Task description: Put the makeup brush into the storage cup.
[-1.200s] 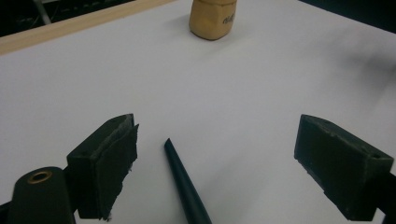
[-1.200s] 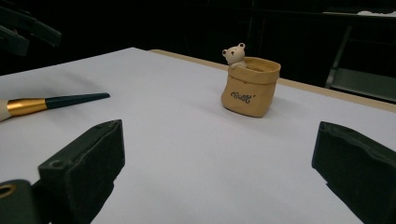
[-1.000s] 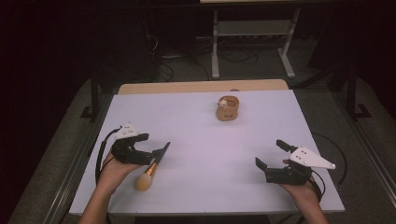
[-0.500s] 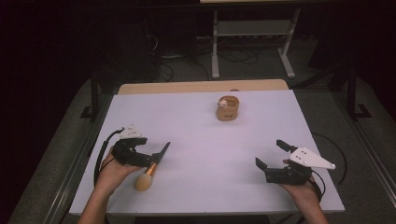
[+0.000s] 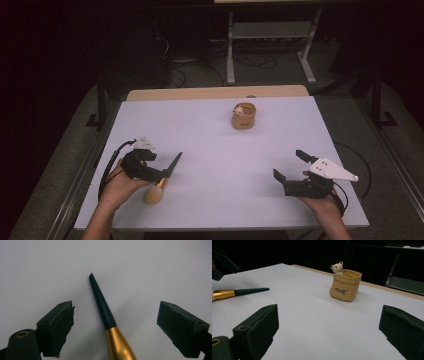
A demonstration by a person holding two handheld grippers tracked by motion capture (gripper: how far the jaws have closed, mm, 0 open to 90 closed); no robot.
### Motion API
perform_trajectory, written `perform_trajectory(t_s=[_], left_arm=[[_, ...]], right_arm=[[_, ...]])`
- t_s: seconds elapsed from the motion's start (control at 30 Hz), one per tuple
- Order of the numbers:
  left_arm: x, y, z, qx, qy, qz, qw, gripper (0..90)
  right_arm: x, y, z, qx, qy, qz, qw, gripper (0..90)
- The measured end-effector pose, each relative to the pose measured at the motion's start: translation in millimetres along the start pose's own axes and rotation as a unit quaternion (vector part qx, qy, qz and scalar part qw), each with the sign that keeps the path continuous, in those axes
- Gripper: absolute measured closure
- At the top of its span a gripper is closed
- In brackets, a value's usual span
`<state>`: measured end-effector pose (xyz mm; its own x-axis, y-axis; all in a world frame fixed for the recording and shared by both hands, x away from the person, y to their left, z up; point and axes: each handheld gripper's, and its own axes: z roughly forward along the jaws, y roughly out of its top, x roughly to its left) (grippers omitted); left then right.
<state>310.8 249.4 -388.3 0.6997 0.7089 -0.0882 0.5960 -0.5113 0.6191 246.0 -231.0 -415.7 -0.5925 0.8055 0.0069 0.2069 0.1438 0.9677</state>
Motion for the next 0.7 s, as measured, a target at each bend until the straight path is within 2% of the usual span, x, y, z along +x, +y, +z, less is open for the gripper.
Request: perform_trajectory(t_s=[0.07,0.13,0.4,0.43,0.63,0.7], left_arm=[[0.2,-0.3,0.9,0.006,-0.001,0.0,1.0,13.8],[0.6,-1.2,4.1,0.026,-0.003,-0.006,0.9996,14.0],[-0.7,-1.0,7.2,0.056,-0.001,-0.009,0.9984,16.6],[-0.8,-1.5,8.4,0.066,-0.001,-0.013,0.9978,16.6],[0.0,-2.1,11.4,0.081,-0.002,-0.016,0.9966,20.9],[-0.2,-2.4,12.4,0.088,0.0,-0.022,0.9959,21.4]], right_arm=[[0.1,0.0,0.1,0.0,0.0,0.001,1.0,1.9],[0.1,0.0,0.3,0.0,-0.001,-0.001,1.0,2.0],[0.2,-0.1,0.2,0.001,0.0,0.0,1.0,1.9],[-0.1,0.0,0.3,0.0,-0.001,-0.003,1.0,2.0],[0.0,-0.1,0.3,0.002,-0.001,-0.001,1.0,2.0],[0.2,-0.1,0.2,0.003,-0.001,0.0,1.0,2.0]])
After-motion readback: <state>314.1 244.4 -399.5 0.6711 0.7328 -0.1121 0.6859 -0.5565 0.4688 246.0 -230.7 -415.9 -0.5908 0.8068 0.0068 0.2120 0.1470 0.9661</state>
